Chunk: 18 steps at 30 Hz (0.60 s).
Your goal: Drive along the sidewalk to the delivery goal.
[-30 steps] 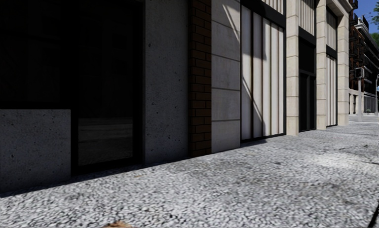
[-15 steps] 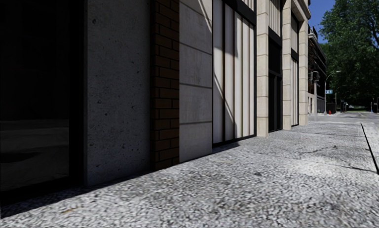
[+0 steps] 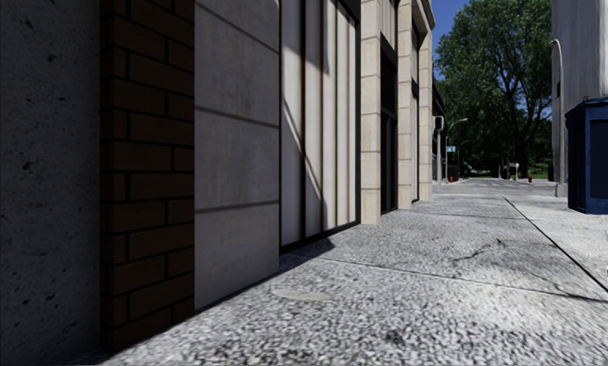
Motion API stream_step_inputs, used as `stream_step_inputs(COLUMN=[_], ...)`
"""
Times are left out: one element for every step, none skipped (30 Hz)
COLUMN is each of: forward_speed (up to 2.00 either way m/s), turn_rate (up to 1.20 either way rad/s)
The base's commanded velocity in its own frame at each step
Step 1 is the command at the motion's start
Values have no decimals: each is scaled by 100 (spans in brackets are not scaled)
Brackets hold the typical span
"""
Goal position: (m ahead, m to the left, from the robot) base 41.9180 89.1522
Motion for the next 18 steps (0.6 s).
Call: stream_step_inputs(forward_speed=[200,200,200,200,200,200,200,200,200,200,200,200,200,200,200,200,200,200], turn_rate=[-53,-53,-56,-60,-66,-66,-68,-68,-68,-68,-68,-68,-68,-68,-68,-68,-68,-68])
